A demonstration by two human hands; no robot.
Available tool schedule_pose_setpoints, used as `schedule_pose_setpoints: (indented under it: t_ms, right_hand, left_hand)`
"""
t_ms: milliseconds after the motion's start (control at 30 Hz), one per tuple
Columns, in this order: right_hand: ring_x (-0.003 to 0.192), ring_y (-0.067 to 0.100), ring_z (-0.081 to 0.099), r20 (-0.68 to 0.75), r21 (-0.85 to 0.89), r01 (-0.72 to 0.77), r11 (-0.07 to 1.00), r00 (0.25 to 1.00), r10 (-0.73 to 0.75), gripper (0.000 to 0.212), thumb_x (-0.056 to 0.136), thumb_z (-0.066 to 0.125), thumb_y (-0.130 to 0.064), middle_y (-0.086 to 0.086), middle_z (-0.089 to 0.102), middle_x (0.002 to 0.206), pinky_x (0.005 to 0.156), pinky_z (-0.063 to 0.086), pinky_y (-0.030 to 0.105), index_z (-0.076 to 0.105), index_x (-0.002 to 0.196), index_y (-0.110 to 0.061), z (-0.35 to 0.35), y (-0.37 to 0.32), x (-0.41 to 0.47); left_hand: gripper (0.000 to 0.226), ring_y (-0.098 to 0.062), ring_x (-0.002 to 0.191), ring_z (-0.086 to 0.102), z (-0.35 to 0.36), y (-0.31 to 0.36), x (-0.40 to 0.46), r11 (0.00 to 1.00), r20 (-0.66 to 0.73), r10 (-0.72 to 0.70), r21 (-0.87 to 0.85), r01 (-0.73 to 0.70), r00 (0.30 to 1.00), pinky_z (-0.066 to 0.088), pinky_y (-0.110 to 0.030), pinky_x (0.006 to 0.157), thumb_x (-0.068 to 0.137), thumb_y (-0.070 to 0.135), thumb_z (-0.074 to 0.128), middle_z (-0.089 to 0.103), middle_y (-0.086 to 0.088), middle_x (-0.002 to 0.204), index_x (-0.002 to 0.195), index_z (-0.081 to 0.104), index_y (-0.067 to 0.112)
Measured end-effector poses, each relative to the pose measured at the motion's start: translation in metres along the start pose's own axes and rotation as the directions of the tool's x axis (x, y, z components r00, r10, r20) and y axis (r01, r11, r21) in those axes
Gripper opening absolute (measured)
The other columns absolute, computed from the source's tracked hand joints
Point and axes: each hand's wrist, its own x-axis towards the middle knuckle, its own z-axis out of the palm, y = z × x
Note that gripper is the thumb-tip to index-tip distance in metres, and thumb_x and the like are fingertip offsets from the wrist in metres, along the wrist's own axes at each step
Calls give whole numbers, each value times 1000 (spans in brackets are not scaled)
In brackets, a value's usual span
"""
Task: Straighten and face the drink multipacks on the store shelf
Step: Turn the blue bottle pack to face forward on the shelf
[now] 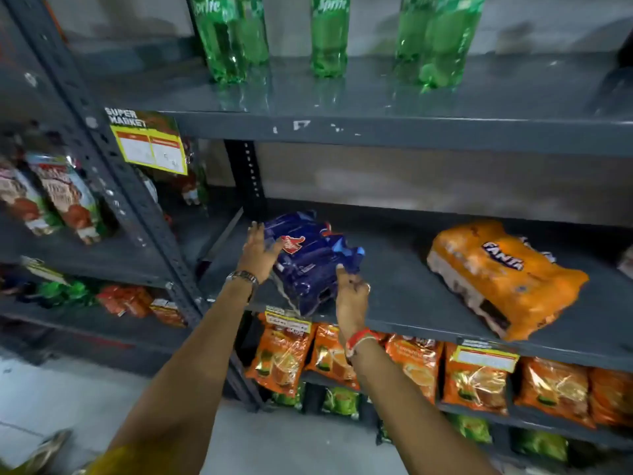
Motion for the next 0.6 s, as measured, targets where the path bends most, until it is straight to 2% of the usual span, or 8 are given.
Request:
schedule_pose_setpoints:
  t_ms: [67,133,200,267,367,433,500,600]
  right_hand:
    - [87,20,61,-41,82,-120,989,992,123,20,80,70,-29,12,65,101,86,47,34,55,81,-16,12,-1,8]
    - [93,24,65,-36,118,-183,976,981,188,28,72,77,-24,11,69,102,91,51,38,60,90,-11,18,3,19]
    - [94,26,65,-20,165,-267,949,961,274,34,65,82,-22,10,68,99,94,51,43,56,87,-13,18,1,27]
    - [93,27,65,-17,210,-329,921,940,339,44,60,84,-21,10,66,99,91,53,44,48,83,-17,16,-2,36]
    - [84,26,67,-19,244,-355,902,929,370,48,57,86,-18,13,67,97,64,59,34,48,85,-16,10,-9,52]
    - [80,27,69,50,217,-364,906,931,363,47,59,84,-12,18,70,97,53,57,28,58,97,-6,5,-23,68]
    - [90,33,69,135,112,-368,923,926,353,52,61,83,-9,22,70,103,71,61,37,62,107,3,-1,-38,85]
    - [100,36,66,195,-44,-288,957,937,291,51,63,82,-8,23,69,107,90,55,47,63,109,6,-9,-51,98]
  left_hand:
    - [68,-24,142,8,-4,-5,20,991,32,21,131,-25,999,12,-43,117,87,40,48,10,-11,154,141,21,9]
    - [62,-29,137,25,-7,-7,40,986,69,4,167,-16,998,22,-44,113,85,41,50,29,-16,148,135,34,8]
    - [51,-32,113,54,-10,-5,58,995,97,-32,100,22,995,42,-44,99,80,45,55,57,-19,124,118,54,12]
    - [49,-28,89,65,-17,0,76,995,170,-97,35,92,981,51,-42,87,69,54,63,69,-14,102,101,64,17]
    - [65,-29,88,65,-30,5,95,975,340,-217,26,221,915,51,-43,89,55,54,74,68,-13,102,102,63,9]
    - [59,-27,86,65,-33,4,104,967,373,-251,65,245,893,51,-38,87,56,50,76,67,-15,103,92,64,5]
    - [47,-23,78,64,-32,2,105,959,353,-282,66,277,892,52,-33,78,58,44,78,68,-17,99,79,62,6]
    - [57,-30,91,63,-30,-5,95,950,274,-293,-23,310,916,52,-40,87,58,41,79,65,-16,104,95,62,2]
